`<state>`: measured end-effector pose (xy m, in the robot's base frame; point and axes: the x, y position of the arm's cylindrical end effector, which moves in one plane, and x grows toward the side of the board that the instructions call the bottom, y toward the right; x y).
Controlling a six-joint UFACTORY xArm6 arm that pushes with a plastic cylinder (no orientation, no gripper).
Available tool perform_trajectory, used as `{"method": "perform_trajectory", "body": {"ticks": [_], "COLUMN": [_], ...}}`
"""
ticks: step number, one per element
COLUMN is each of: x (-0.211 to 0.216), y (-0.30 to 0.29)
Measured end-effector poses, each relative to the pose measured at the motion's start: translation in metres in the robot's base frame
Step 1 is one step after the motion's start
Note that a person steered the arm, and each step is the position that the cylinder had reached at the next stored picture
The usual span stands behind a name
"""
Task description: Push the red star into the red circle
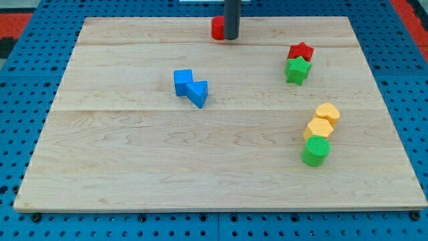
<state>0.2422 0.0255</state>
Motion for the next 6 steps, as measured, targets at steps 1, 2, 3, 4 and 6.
{"method": "perform_trajectory", "body": {"ticks": [1, 2, 3, 4, 6], "x": [0.005, 0.003, 0.066, 0.082, 0.062], "y": [0.091, 0.214, 0.256, 0.164, 0.031]}}
